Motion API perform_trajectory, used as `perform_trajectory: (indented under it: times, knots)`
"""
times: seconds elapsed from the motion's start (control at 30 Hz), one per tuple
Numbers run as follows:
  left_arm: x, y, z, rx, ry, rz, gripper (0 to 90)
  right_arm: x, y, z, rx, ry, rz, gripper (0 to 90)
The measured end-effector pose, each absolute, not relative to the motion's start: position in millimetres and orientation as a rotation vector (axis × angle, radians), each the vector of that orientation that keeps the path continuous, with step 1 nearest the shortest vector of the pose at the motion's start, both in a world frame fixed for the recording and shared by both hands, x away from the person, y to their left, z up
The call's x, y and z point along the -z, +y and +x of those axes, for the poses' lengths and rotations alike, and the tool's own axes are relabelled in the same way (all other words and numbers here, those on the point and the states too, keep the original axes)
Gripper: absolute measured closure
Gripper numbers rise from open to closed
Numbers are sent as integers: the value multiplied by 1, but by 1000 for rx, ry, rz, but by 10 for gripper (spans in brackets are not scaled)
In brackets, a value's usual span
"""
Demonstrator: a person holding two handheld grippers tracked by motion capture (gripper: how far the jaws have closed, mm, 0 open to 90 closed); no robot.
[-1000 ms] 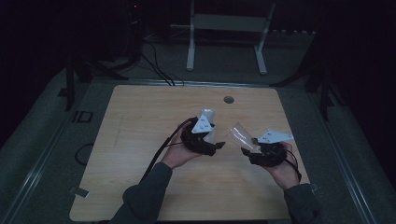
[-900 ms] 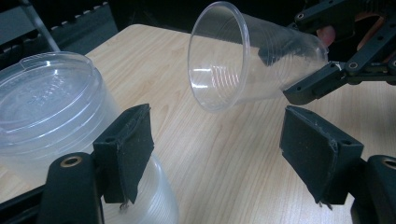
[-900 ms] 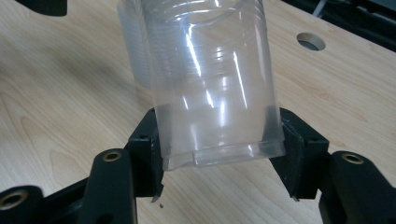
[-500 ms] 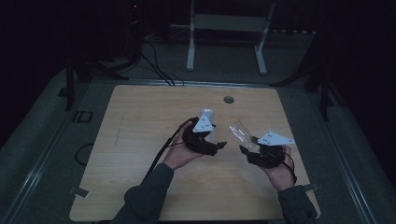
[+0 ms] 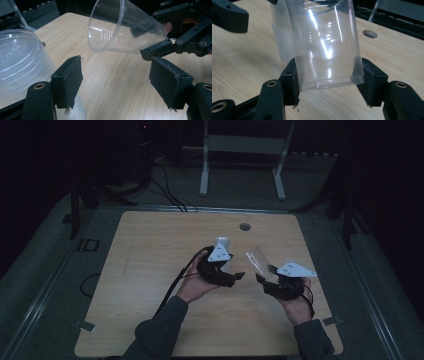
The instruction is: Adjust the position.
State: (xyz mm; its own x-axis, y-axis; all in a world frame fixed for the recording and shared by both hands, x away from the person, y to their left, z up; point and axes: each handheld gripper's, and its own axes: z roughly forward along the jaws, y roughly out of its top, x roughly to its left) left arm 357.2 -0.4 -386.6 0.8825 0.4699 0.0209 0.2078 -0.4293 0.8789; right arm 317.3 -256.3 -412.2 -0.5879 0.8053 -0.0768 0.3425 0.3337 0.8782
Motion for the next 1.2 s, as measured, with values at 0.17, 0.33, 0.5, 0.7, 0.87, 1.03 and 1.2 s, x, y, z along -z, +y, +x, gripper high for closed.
perform_trajectory:
  times: [0.17,0.33,0.5,0.7,0.87,1.03,1.2]
  knots:
    - [386,-2,357,-322,506,2017,263,413,-255,316,-1223,2064,1017,421]
    - [386,-4,356,-317,514,2008,261,414,-250,315,-1220,2046,1004,421]
    - [386,-6,355,-311,520,2004,260,415,-246,314,-1232,2013,1002,422]
    - [386,-6,355,-288,537,1982,259,415,-247,313,-1264,1967,1029,422]
    - [386,-8,354,-294,548,1977,259,417,-248,312,-1273,1945,1041,422]
    - [385,-9,354,-290,559,1965,259,418,-250,312,-1291,1912,1057,422]
    - [383,-10,353,-289,577,1947,259,418,-250,310,-1303,1884,1062,423]
